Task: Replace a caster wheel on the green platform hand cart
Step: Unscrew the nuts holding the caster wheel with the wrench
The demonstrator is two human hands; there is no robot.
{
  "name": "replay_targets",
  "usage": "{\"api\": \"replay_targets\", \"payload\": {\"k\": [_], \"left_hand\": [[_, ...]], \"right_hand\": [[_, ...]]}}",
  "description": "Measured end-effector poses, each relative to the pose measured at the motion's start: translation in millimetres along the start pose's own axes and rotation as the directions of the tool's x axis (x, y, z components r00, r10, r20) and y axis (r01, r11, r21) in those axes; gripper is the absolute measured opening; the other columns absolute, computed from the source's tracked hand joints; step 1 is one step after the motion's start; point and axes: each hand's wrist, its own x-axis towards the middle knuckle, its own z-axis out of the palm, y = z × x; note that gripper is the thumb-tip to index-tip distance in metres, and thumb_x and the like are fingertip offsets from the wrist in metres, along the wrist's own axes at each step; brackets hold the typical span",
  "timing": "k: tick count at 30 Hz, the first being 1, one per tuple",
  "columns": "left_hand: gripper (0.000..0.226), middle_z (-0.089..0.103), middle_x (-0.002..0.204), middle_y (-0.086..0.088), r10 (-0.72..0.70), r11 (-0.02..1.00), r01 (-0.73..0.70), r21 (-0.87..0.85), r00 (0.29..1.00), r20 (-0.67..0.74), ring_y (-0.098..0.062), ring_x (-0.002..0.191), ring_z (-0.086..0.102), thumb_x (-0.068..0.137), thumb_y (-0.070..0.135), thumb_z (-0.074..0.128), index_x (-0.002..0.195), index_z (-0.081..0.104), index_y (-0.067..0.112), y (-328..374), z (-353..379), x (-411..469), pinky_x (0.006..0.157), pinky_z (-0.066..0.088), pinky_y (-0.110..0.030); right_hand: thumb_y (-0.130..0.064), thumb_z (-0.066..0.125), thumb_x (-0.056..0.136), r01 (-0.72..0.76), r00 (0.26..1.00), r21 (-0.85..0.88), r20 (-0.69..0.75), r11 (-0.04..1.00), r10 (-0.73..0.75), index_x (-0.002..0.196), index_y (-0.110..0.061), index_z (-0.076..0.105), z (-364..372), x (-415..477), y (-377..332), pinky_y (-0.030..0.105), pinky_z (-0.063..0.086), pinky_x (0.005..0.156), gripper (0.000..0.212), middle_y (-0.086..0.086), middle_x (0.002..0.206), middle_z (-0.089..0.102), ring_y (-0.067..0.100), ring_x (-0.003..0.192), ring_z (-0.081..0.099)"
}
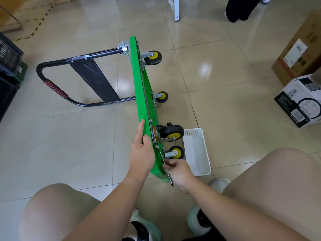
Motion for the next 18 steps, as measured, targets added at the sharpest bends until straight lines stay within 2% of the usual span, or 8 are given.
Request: {"api": "replay_targets", "payload": {"k": [3, 6, 8, 10, 12, 14, 15, 18], "left_hand": [[0.055, 0.055, 0.150, 0.009, -0.011, 1.000, 0.011, 0.017, 1.000, -0.006, -0.028, 0.132, 0.054, 0.106, 0.020, 0.032, 0.153, 0.037, 0.048, -1.3, 0.3, 0.9, 0.112, 0.044, -0.049], [0.055, 0.056, 0.149, 0.006, -0.005, 1.000, 0.006, 0.025, 1.000, -0.018, -0.030, 0.129, 0.056, 0.105, 0.021, 0.032, 0.153, 0.037, 0.048, -2.8, 0.2, 2.3, 0.110, 0.046, -0.050], [0.055, 0.058, 0.147, 0.001, -0.006, 1.000, 0.006, 0.029, 1.000, -0.014, -0.027, 0.122, 0.061, 0.105, 0.021, 0.032, 0.153, 0.037, 0.048, -4.7, 1.6, 2.6, 0.103, 0.050, -0.043], [0.055, 0.059, 0.145, 0.006, -0.006, 1.000, 0.006, 0.017, 1.000, -0.004, -0.004, 0.092, 0.066, 0.106, 0.020, 0.032, 0.154, 0.036, 0.047, -5.8, 0.7, 1.1, 0.080, 0.054, -0.023], [0.054, 0.059, 0.143, 0.011, -0.015, 1.000, 0.015, 0.002, 1.000, 0.004, 0.003, 0.072, 0.058, 0.107, 0.020, 0.032, 0.153, 0.036, 0.049, -4.9, -0.3, 1.3, 0.064, 0.048, -0.015], [0.054, 0.056, 0.143, 0.018, -0.018, 1.000, 0.018, -0.016, 1.000, 0.002, 0.009, 0.080, 0.060, 0.107, 0.020, 0.032, 0.153, 0.036, 0.048, -2.1, -0.6, 1.1, 0.069, 0.048, -0.011], [0.054, 0.054, 0.145, 0.020, -0.013, 1.000, 0.013, -0.020, 1.000, 0.001, 0.010, 0.093, 0.061, 0.107, 0.020, 0.032, 0.153, 0.036, 0.048, -0.7, -0.6, 0.7, 0.078, 0.049, -0.012], [0.054, 0.053, 0.148, 0.019, -0.023, 1.000, 0.023, -0.012, 1.000, 0.004, -0.004, 0.118, 0.060, 0.106, 0.021, 0.033, 0.153, 0.037, 0.049, 1.3, -0.9, -1.4, 0.102, 0.048, -0.028]], "right_hand": [[-0.006, 0.066, 0.093, 0.035, 0.999, -0.082, -0.020, 0.996, -0.037, 0.118, -0.014, 0.073, 0.1, 20.6, 1.1, 0.040, 0.049, 0.105, 0.027, 0.002, 0.111, 0.074, 0.022, 0.108, 0.067], [0.005, 0.059, 0.093, 0.107, 0.994, -0.241, 0.035, 0.965, -0.102, 0.101, -0.008, 0.079, -5.6, 35.8, 3.1, 0.035, 0.048, 0.102, 0.025, 0.002, 0.095, 0.071, 0.024, 0.102, 0.062], [0.007, 0.056, 0.094, 0.146, 0.988, -0.280, -0.005, 0.949, -0.153, 0.083, -0.011, 0.082, -7.1, 43.3, 6.6, 0.043, 0.046, 0.107, 0.033, 0.007, 0.089, 0.071, 0.032, 0.101, 0.061], [0.004, 0.059, 0.094, 0.161, 0.986, -0.340, 0.025, 0.926, -0.162, 0.094, -0.013, 0.081, -13.2, 34.0, 7.2, 0.037, 0.043, 0.109, 0.028, 0.005, 0.101, 0.072, 0.028, 0.104, 0.061], [-0.004, 0.062, 0.095, 0.109, 0.994, -0.320, 0.030, 0.941, -0.105, 0.119, -0.009, 0.073, -17.7, 15.9, 6.4, 0.022, 0.040, 0.100, 0.027, 0.002, 0.117, 0.069, 0.017, 0.110, 0.060], [-0.009, 0.065, 0.095, 0.070, 0.998, -0.292, 0.017, 0.954, -0.069, 0.125, -0.012, 0.070, -23.1, -0.7, 5.8, 0.020, 0.043, 0.098, 0.031, -0.001, 0.121, 0.070, 0.012, 0.112, 0.061], [-0.010, 0.066, 0.094, 0.060, 0.998, -0.275, 0.019, 0.960, -0.057, 0.123, -0.014, 0.071, -24.1, -6.3, 6.3, 0.017, 0.045, 0.095, 0.030, -0.003, 0.118, 0.071, 0.011, 0.109, 0.063], [-0.011, 0.069, 0.092, 0.056, 0.998, -0.225, 0.034, 0.973, -0.050, 0.116, -0.012, 0.074, -17.5, -21.5, 1.4, 0.001, 0.043, 0.068, 0.024, -0.003, 0.102, 0.073, 0.008, 0.091, 0.065]]}}
